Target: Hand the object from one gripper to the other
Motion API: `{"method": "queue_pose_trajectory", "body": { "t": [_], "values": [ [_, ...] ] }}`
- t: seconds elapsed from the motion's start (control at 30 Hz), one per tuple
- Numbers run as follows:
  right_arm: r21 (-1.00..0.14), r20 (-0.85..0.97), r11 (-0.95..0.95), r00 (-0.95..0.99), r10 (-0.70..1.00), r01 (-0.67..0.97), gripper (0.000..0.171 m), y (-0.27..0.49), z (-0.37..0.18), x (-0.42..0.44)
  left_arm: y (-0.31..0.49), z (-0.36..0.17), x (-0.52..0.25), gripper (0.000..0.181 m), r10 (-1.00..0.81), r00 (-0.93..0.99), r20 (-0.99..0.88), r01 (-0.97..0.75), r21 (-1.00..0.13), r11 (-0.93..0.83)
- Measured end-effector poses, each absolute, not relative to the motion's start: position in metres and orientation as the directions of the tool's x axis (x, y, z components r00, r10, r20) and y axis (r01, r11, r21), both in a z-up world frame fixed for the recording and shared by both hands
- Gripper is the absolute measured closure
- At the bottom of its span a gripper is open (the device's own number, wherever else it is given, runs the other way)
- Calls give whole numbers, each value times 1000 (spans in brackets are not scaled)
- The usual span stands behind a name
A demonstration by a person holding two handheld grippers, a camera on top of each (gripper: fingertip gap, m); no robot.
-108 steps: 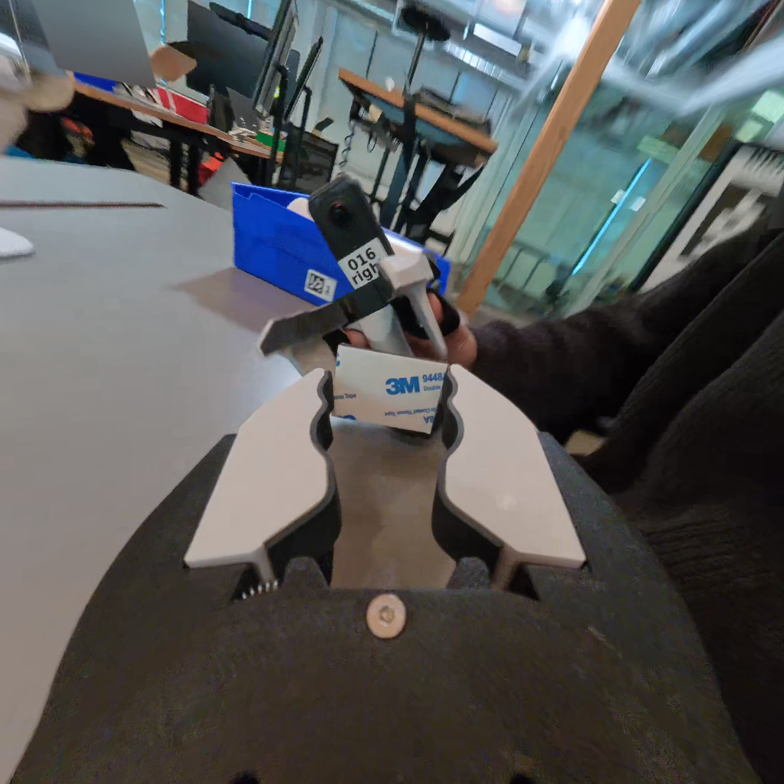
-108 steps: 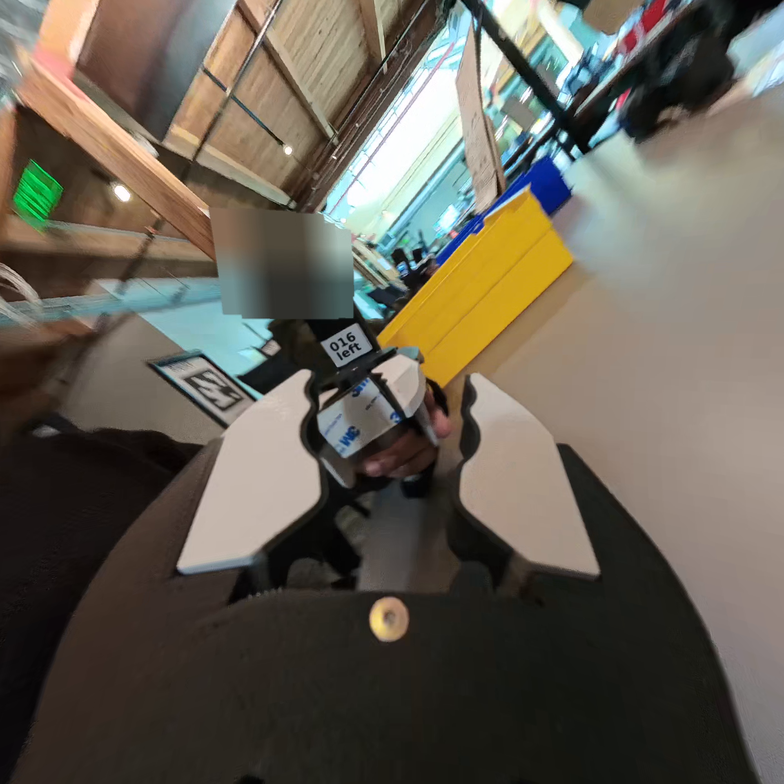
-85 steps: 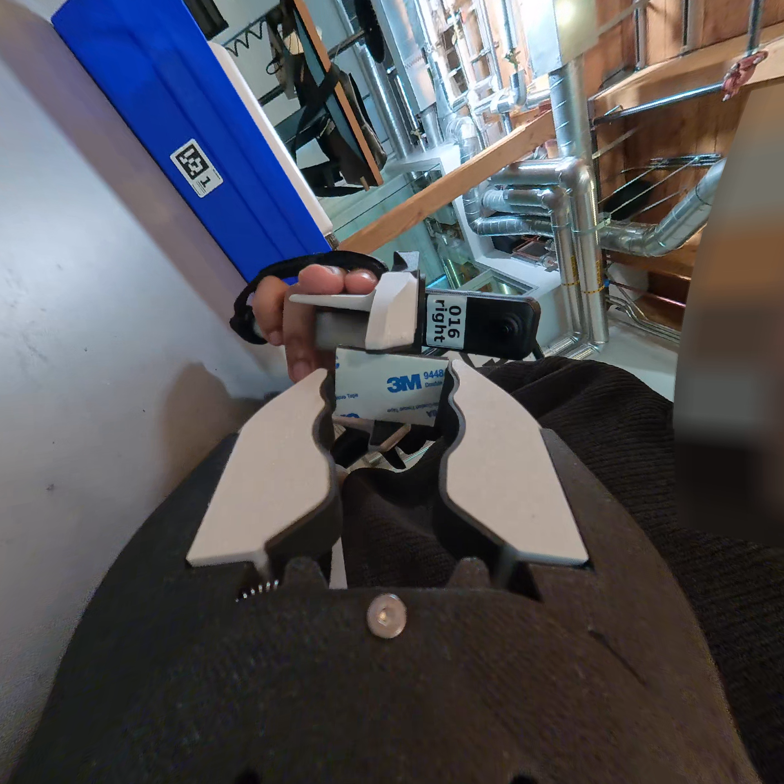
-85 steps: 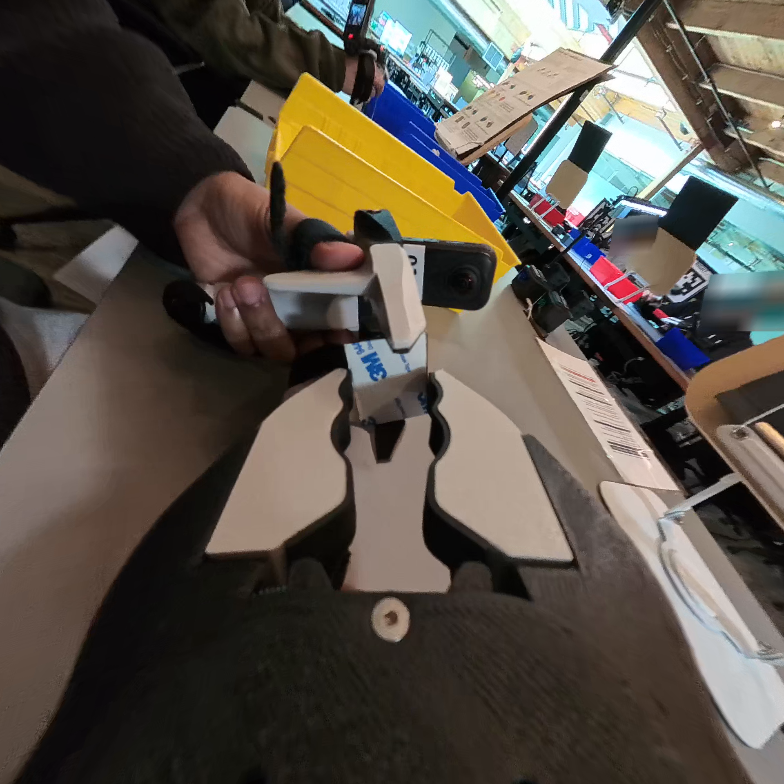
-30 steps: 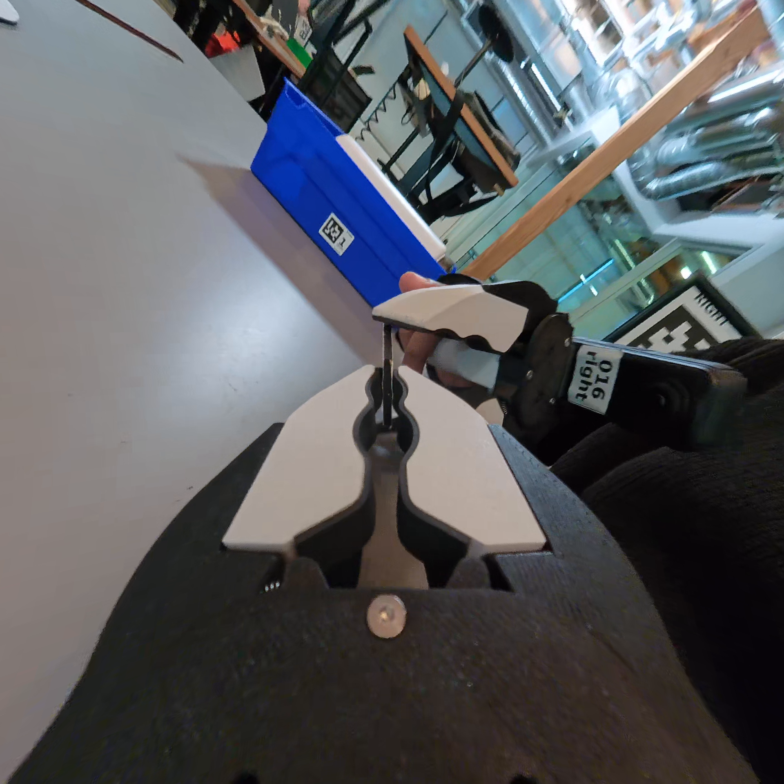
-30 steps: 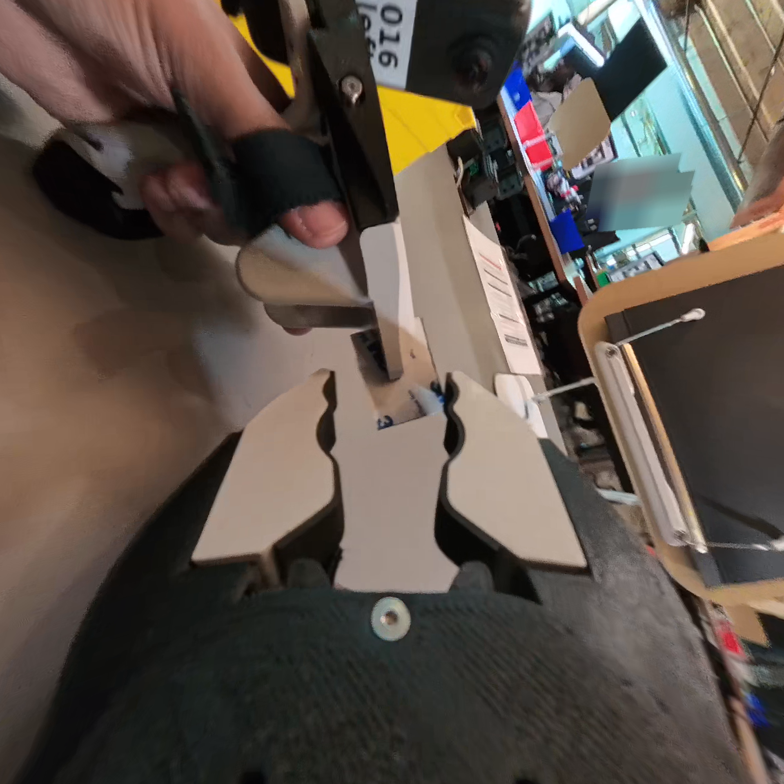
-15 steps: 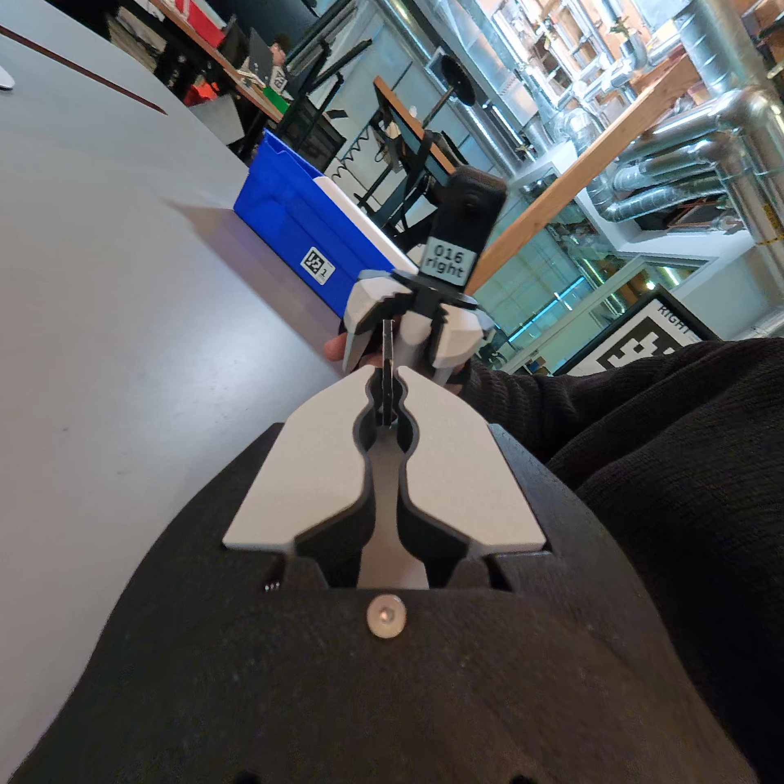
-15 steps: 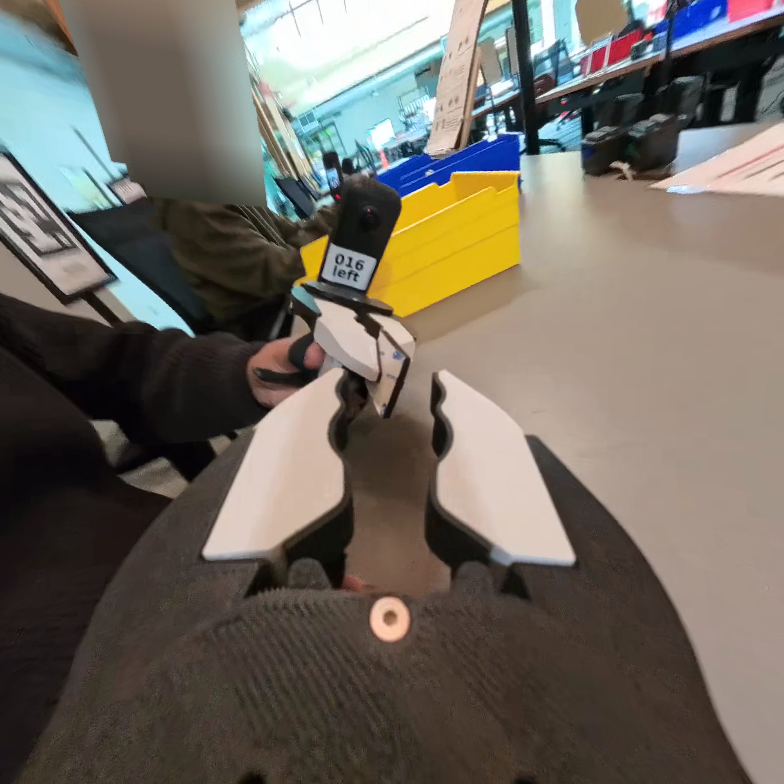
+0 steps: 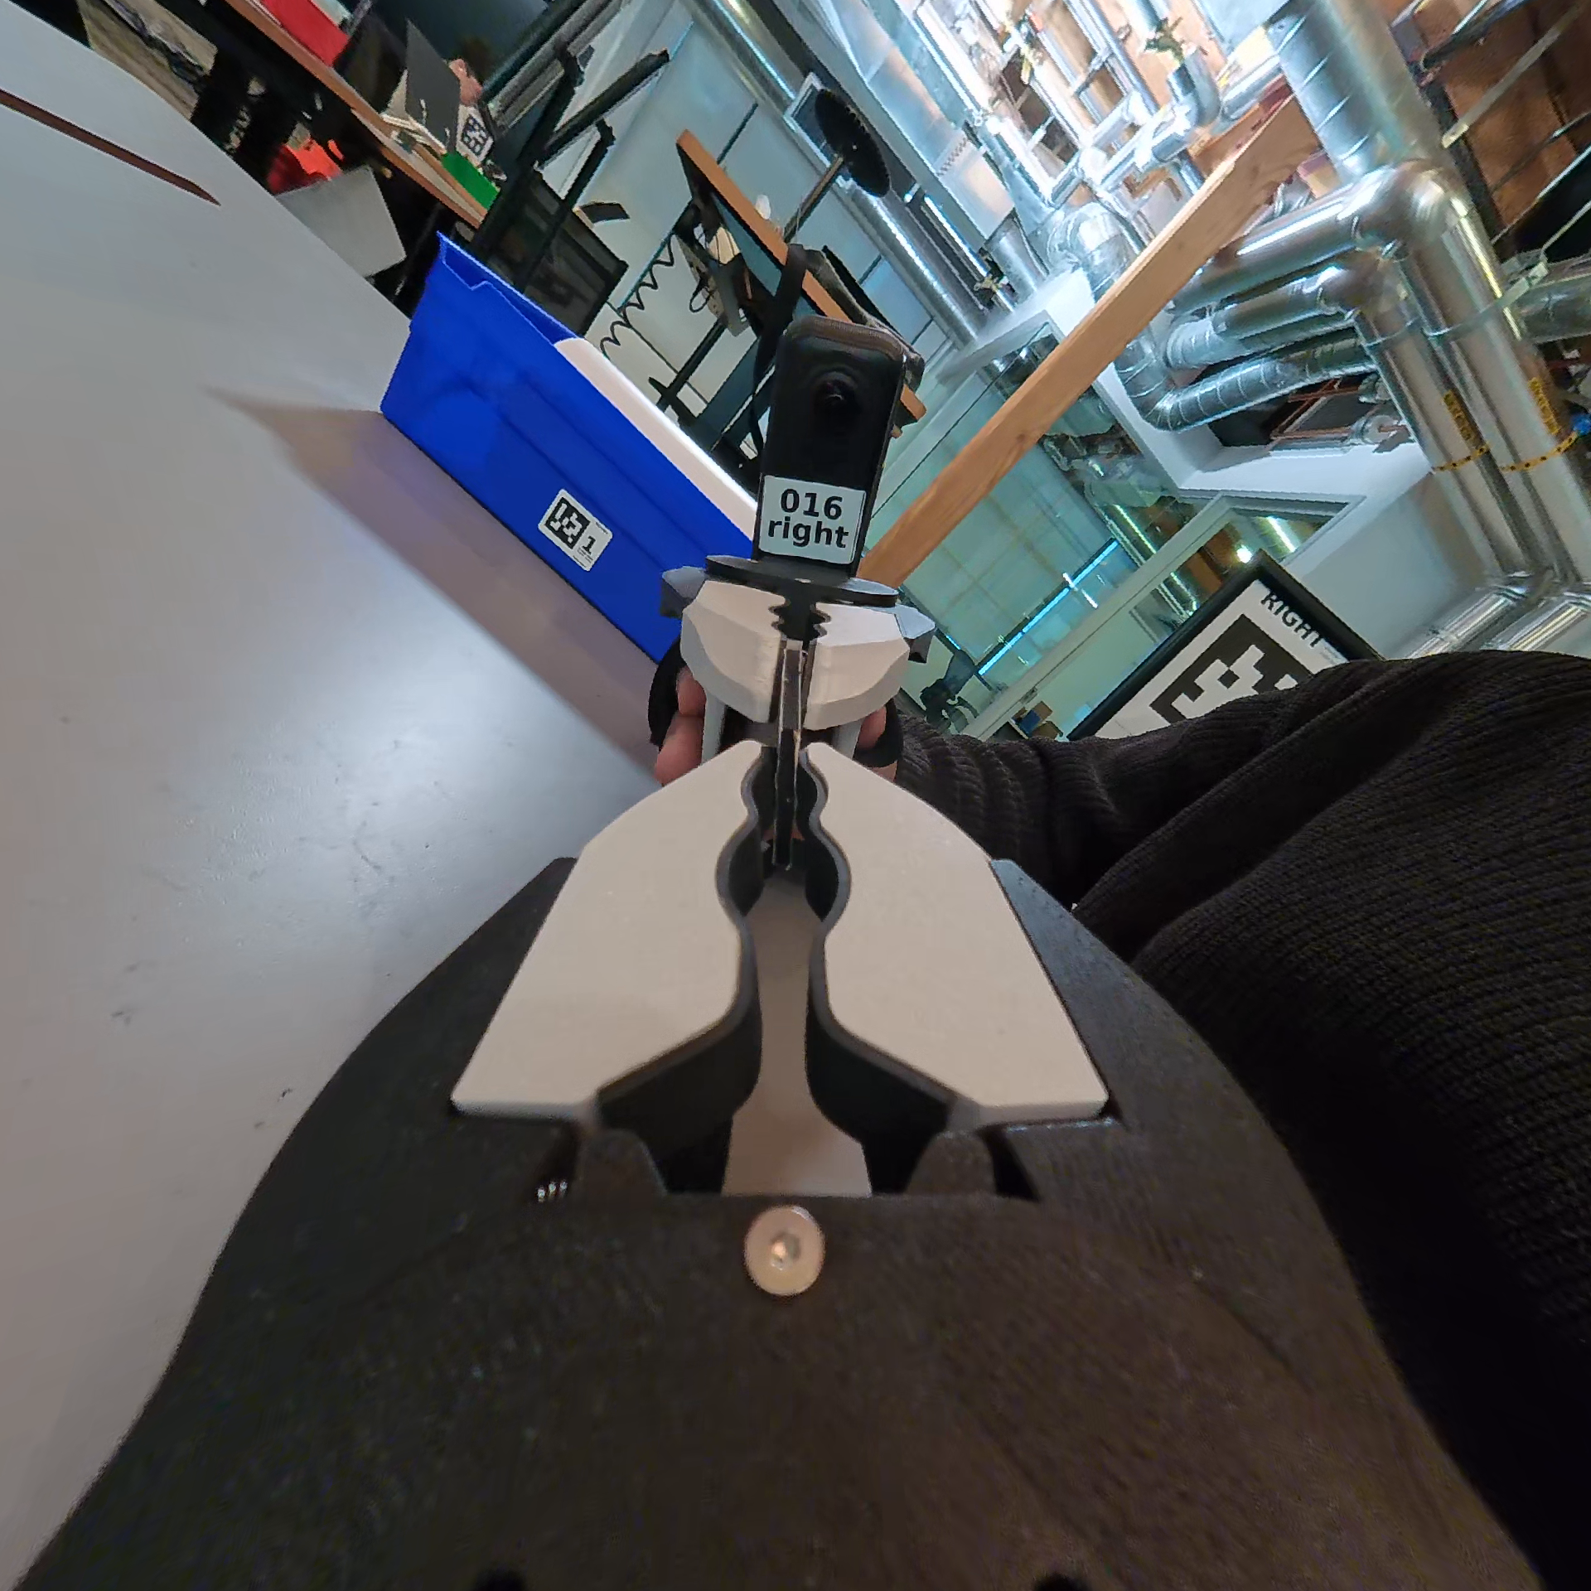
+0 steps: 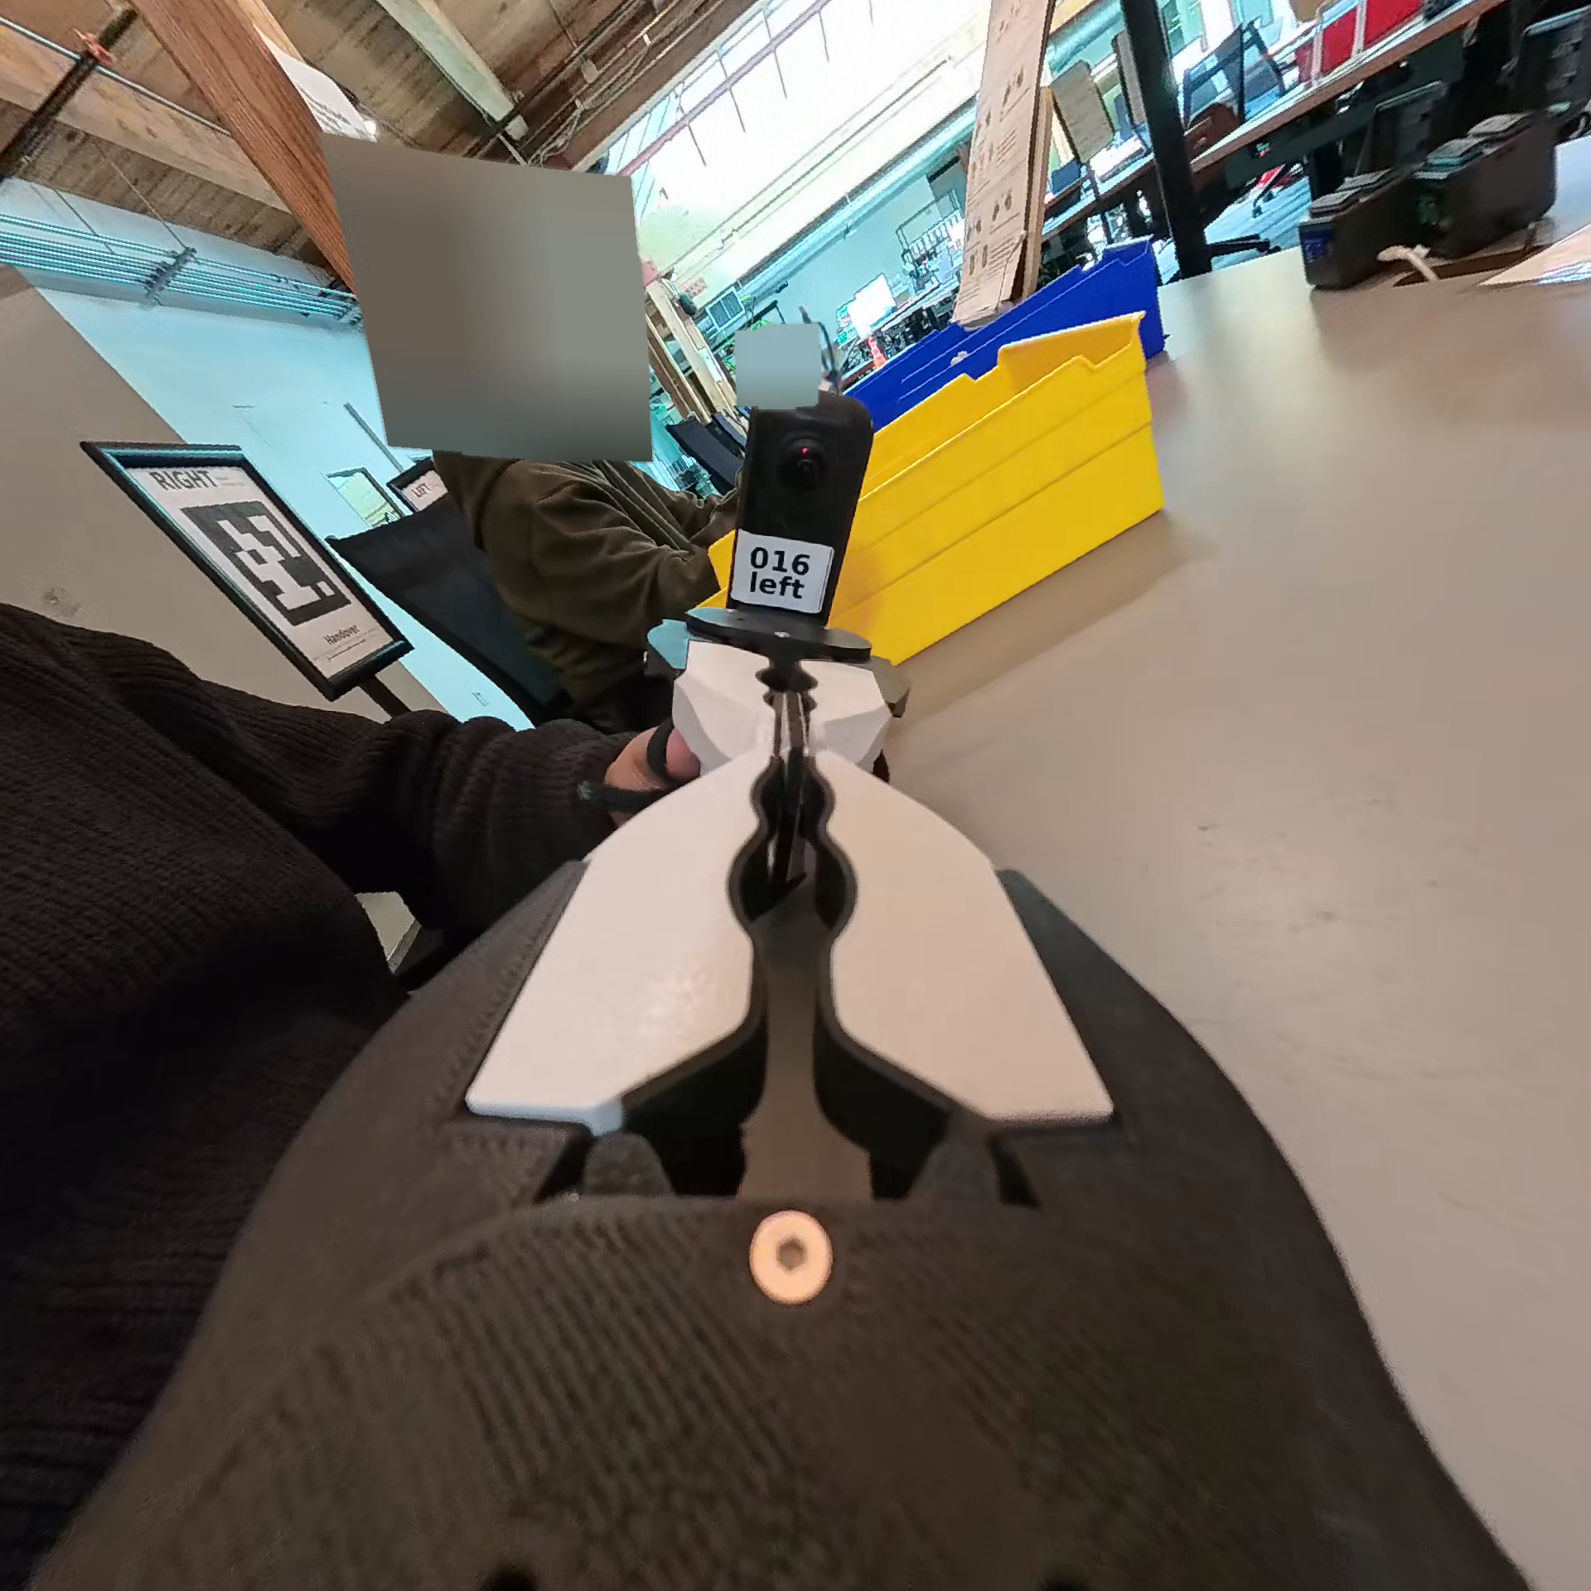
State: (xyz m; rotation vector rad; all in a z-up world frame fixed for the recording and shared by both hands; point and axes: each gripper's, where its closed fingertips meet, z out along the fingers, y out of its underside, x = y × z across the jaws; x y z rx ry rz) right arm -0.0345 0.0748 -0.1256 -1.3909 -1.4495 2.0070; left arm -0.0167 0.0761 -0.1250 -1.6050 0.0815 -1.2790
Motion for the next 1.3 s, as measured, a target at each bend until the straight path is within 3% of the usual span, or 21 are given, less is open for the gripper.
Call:
{"method": "queue_pose_trajectory", "body": {
  "t": [0.43, 0.63, 0.73, 0.8, 0.9, 1.0, 1.1, 1.17, 1.3],
  "values": [
    [-832, -551, -493, -492, 674, 256, 167, 83, -117, -32, 78, -124, -18, 169, -593, 465, 658, 503, -747, -435],
    [-738, -662, -618, -463, 589, 269, 168, 98, -116, -33, 82, -125, -22, 143, -574, 559, 599, 470, -799, -375],
    [-707, -694, -645, -459, 555, 289, 168, 100, -116, -33, 87, -124, -26, 114, -552, 654, 517, 419, -855, -304],
    [-682, -718, -660, -462, 521, 316, 167, 98, -118, -33, 88, -123, -26, 104, -545, 733, 408, 325, -913, -247],
    [-629, -767, -670, -456, 452, 393, 168, 91, -124, -33, 87, -127, -23, 104, -541, 825, 162, 85, -983, -165],
    [-540, -830, -681, -449, 332, 494, 167, 82, -129, -31, 84, -129, -12, 104, -552, 832, -55, -124, -988, -88],
    [-418, -884, -717, -432, 180, 557, 167, 80, -130, -30, 82, -128, -4, 94, -525, 821, -225, -268, -963, -7],
    [-379, -903, -712, -406, 144, 591, 167, 80, -135, -29, 81, -127, -4, 96, -481, 810, -336, -361, -932, 42],
    [-370, -909, -693, -395, 132, 619, 167, 77, -138, -28, 81, -134, -5, 119, -464, 774, -430, -464, -885, 46]
  ]
}}
